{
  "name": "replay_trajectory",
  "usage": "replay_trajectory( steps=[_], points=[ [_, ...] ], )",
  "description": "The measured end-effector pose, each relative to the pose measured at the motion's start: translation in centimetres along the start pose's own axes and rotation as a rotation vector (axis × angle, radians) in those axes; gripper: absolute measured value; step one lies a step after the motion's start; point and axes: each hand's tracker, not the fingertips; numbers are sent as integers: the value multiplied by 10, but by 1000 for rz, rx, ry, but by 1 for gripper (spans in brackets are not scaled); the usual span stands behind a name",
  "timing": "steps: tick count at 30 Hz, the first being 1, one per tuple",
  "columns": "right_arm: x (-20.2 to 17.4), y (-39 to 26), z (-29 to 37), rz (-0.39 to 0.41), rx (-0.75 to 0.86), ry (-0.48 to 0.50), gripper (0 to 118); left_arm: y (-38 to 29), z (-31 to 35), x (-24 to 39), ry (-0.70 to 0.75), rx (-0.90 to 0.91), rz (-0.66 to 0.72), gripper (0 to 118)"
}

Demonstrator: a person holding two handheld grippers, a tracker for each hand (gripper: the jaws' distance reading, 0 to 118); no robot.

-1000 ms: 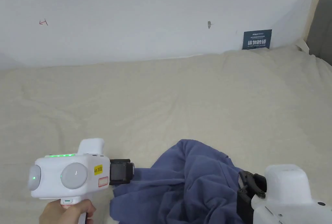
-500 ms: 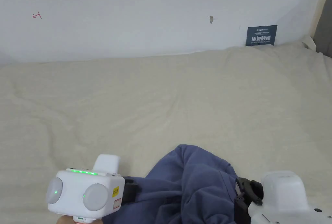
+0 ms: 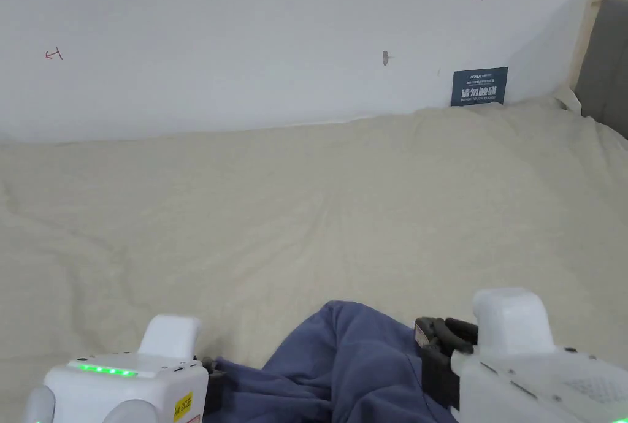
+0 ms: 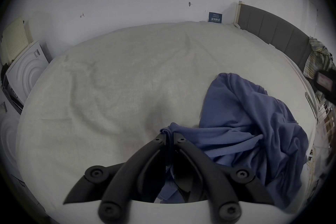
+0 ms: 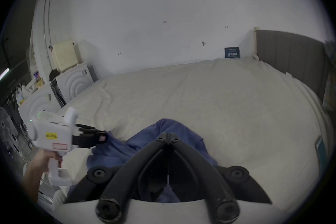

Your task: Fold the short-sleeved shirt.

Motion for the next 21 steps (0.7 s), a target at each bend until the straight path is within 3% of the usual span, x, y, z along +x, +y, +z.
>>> replay_trajectory(
  steps=[3,6,10,14,19,21],
  points=[
    [8,19,-26,28,-29,20,15,-1,8,1,-5,19,-1,6],
    [18,38,-64,-22,-151,92,92,-1,14,0,-13,29,2,6],
    [23,55,-109,9,-215,116,94,-3,20,1,-24,51,-2,6],
    [21,60,-167,76,-402,178,94,-5,23,2,-21,60,-1,6],
    [5,45,-224,128,-519,144,94,-8,23,3,-14,50,-12,6],
    [1,31,-244,156,-596,115,89,-8,24,2,-20,51,-3,6]
  ],
)
